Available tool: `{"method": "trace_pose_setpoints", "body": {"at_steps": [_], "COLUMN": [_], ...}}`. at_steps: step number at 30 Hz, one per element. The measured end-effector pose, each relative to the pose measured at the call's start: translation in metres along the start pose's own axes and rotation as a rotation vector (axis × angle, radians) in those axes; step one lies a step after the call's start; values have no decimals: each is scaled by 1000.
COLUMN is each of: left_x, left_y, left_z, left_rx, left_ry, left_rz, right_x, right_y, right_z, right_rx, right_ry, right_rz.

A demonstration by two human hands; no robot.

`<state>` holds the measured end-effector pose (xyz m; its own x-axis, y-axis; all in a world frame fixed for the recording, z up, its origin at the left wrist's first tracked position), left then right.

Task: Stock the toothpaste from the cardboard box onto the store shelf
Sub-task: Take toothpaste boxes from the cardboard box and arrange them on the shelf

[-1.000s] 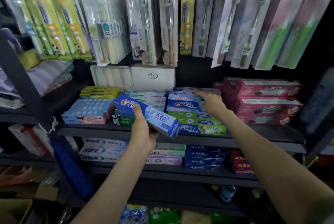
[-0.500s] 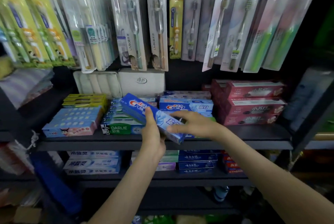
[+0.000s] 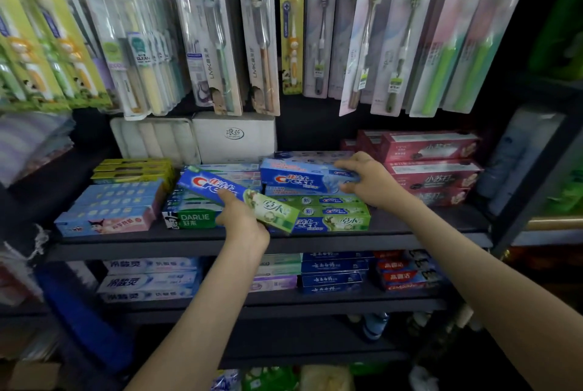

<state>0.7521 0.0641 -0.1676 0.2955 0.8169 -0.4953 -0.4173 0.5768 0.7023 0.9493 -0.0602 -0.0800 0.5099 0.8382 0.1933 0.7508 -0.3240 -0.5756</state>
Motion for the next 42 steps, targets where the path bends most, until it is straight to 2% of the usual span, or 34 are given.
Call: {"method": "trace_pose_setpoints", "body": {"at_steps": [7,13,19,21,23,24,25,26,27,28,30,31,33,35,37,39,40,42], "left_x": [4,8,7,5,1,-1,-4,-9,-15,-19,-27,-28,-24,-27,-26,-12,-5,0], "left_y": [10,10,-2,-10,-20,-27,-34,-41,-46,-49,-50,-47,-26,6,20,4,-8,-18], "left_z": [-7,-18,-8,0,12,20,29,39,48,58,71,72,59,45,50,69,74,77], "left_rx": [-47,-24,-45,-44,-33,-32,-32,-40,-58,-87,-66,17,293,584,1019,1533,1686,1792], "left_ry": [-10,20,-7,-31,-93,-146,-208,-269,-327,-379,-430,-405,-232,-40,32,-103,-214,-330], "left_rz": [35,65,42,32,14,1,-15,-37,-49,-57,-31,32,286,608,907,1064,1102,1171], "right_x": [33,40,36,33,21,13,5,-5,-14,-19,-18,-16,-11,-6,-2,-3,-3,-4], "right_y": [21,30,27,20,3,-7,-19,-31,-38,-40,-35,-29,-11,9,25,31,31,32], "right_z": [30,50,50,42,29,28,34,42,50,51,34,22,6,8,25,37,39,41], "right_rx": [-288,-243,-300,-216,66,233,361,386,302,202,126,136,120,0,-225,-360,-382,-385], "right_ry": [24,-128,-147,-75,29,2,-106,-245,-358,-393,-267,-169,-32,-27,-49,-9,31,103], "right_rz": [-49,-80,-103,-104,-76,-58,-34,-16,-20,-36,-59,-66,-82,-88,-125,-173,-194,-203]}}
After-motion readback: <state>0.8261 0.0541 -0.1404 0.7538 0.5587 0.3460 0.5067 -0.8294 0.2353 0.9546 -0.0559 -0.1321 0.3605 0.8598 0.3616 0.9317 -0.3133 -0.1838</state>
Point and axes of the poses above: each hand's wrist, its own x-axis towards the middle knuckle, its own z-axis out of the palm, y = z × x, the point moved 9 cm from there along x, towards the middle knuckle, and after that the axes turned 7 degrees about x, right-handed, at the moved point
